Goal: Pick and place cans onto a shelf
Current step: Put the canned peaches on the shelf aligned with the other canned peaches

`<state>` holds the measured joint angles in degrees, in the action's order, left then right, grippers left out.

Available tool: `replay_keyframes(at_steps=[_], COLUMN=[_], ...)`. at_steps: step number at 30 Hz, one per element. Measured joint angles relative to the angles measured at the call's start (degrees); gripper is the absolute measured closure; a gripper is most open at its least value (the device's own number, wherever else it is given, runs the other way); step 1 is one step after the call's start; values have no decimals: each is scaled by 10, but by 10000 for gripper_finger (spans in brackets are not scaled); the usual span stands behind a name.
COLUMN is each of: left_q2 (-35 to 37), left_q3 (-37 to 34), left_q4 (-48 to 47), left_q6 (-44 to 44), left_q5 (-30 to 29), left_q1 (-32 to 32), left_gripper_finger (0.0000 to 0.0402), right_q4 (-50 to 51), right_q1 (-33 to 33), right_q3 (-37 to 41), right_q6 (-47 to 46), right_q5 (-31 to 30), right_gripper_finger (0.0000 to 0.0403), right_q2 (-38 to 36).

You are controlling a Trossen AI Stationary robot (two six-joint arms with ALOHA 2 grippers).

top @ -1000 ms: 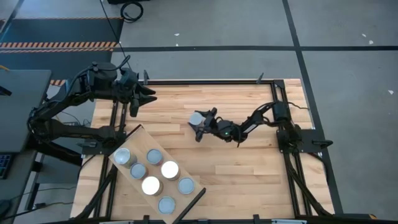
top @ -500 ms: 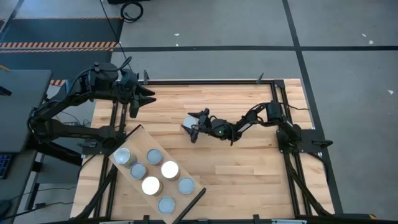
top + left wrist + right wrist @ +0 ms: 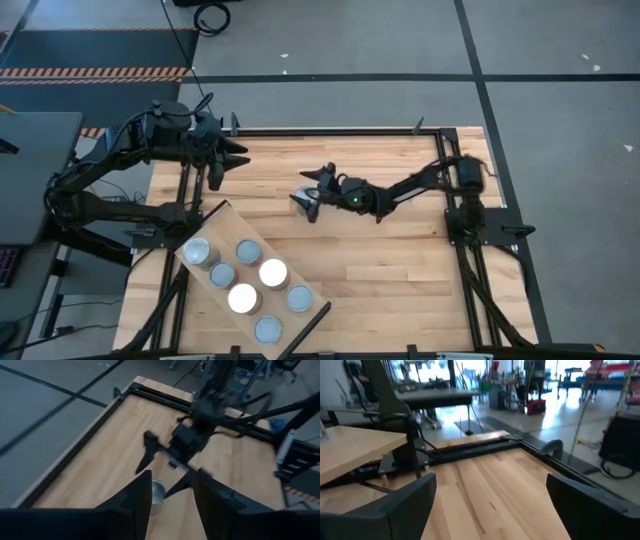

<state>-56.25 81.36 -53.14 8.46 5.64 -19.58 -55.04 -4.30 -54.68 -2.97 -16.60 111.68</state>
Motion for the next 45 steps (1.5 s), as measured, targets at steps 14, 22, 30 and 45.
replay_keyframes(at_steps=[14, 22, 30, 45], left_q2=[-7, -78, -166, -175], left_q3=[0, 0, 0, 0], left_q4=[18, 27, 48, 110], left_q6=[-61, -106, -148, -73], left_q5=[-28, 2, 9, 10], left_q1=[-4, -5, -11, -46], left_gripper_finger=[229, 104, 17, 14], right_q4=[554, 720, 733, 727], right_q1=[-2, 2, 2, -7], right_q3=[0, 0, 0, 0], right_q6=[-125, -222, -242, -161], right_q5=[-41, -24, 31, 45], right_gripper_finger=[18, 18, 18, 18], right_q2=[-291, -345, -362, -320])
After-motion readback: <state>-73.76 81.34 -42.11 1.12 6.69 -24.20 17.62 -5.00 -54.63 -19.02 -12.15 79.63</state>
